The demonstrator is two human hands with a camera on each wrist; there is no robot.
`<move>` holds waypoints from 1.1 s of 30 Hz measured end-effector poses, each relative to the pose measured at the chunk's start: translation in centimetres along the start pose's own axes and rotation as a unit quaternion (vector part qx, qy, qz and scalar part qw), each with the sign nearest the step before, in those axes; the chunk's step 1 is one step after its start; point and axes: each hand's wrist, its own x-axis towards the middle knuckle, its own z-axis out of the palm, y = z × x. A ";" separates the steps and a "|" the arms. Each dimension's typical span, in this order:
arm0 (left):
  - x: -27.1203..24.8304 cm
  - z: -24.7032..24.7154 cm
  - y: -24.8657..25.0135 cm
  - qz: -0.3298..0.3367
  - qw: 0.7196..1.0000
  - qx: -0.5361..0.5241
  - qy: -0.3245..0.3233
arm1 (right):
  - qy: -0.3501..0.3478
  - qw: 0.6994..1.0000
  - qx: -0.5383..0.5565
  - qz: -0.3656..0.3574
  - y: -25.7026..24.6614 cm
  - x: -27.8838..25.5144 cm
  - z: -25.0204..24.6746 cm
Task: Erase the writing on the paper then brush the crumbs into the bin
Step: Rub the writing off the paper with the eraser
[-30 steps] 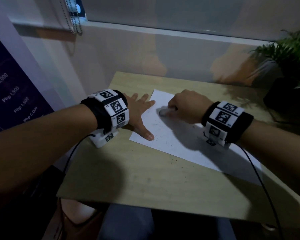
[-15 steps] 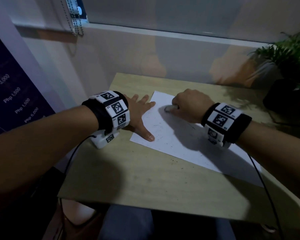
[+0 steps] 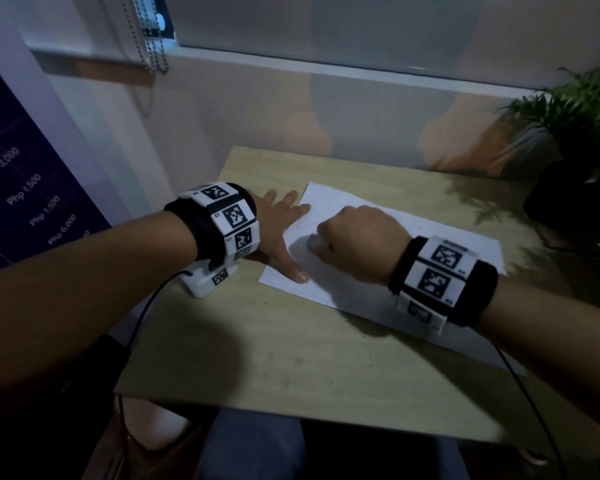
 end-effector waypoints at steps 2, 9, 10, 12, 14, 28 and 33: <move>0.0 -0.1 0.2 -0.002 1.000 0.004 0.002 | -0.020 0.999 0.036 -0.026 -0.6 -0.6 -0.2; 0.3 0.1 -0.2 0.000 1.000 -0.005 -0.005 | -0.007 0.998 0.017 0.053 1.3 1.6 -0.8; 0.3 0.1 -0.2 0.000 1.000 -0.007 -0.002 | -0.003 0.999 0.008 0.034 0.5 1.3 -0.8; 0.2 0.0 0.2 -0.001 1.000 -0.002 0.010 | -0.019 0.999 0.029 -0.009 -1.0 0.5 -0.7; 0.1 -0.1 0.3 0.000 1.000 -0.002 0.013 | -0.046 0.996 0.072 -0.021 -0.9 0.3 -1.1; -0.3 -0.1 0.4 0.004 1.000 -0.007 0.016 | -0.063 0.994 0.082 0.025 1.1 1.5 -1.3; -0.3 0.0 0.3 0.001 1.000 -0.008 0.007 | -0.011 0.997 0.000 0.074 1.8 2.1 -1.0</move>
